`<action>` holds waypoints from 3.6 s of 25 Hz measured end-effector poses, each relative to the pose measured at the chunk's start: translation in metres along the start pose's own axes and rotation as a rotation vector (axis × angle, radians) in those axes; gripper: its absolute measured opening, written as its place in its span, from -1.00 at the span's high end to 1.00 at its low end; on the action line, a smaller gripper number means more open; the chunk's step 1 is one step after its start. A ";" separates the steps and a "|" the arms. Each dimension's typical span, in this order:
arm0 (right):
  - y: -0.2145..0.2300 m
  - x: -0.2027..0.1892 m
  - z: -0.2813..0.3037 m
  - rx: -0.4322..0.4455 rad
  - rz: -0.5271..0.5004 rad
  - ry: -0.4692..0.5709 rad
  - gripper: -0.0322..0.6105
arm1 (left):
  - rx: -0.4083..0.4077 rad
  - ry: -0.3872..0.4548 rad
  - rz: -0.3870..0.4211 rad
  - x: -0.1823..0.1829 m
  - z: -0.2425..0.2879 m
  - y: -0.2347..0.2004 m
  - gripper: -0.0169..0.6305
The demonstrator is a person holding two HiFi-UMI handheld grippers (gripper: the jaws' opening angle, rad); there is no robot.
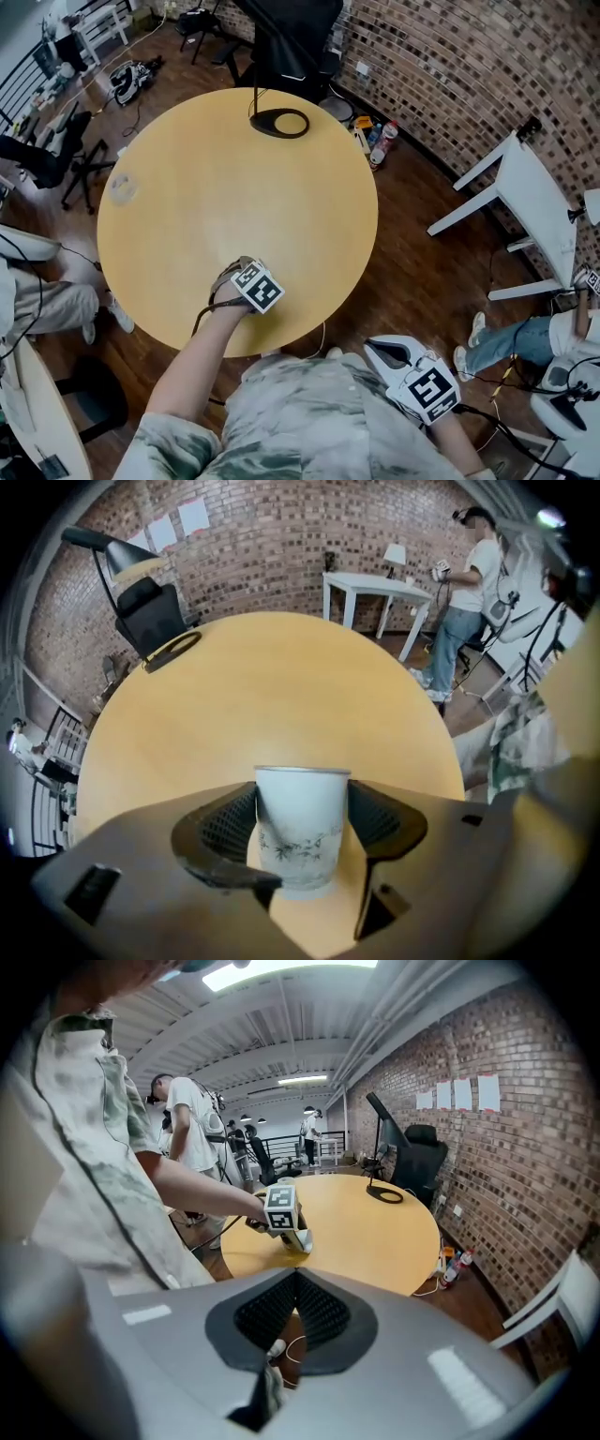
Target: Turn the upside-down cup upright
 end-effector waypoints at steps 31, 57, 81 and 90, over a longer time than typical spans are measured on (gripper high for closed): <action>-0.008 0.011 0.015 0.065 -0.100 -0.136 0.89 | -0.196 0.898 -0.375 0.014 -0.041 -0.001 0.04; -0.063 0.014 0.025 0.040 -0.040 -0.135 0.89 | -0.231 0.794 -0.226 -0.035 -0.049 0.009 -0.11; -0.211 -0.111 -0.148 0.356 -0.123 0.228 0.82 | -0.255 0.940 -0.477 -0.185 -0.332 0.402 0.21; -0.302 -0.119 -0.188 0.276 -0.123 0.217 0.78 | -0.299 0.960 -0.422 -0.256 -0.371 0.455 0.23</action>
Point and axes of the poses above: the fingertips, and each gripper's own axes: z forward along the fingers, y to its right, x out of its top, the point moved 1 cm from there along -z, backward along the fingers, and after that the axes turned 14 degrees about -z, right-handed, at the moved point
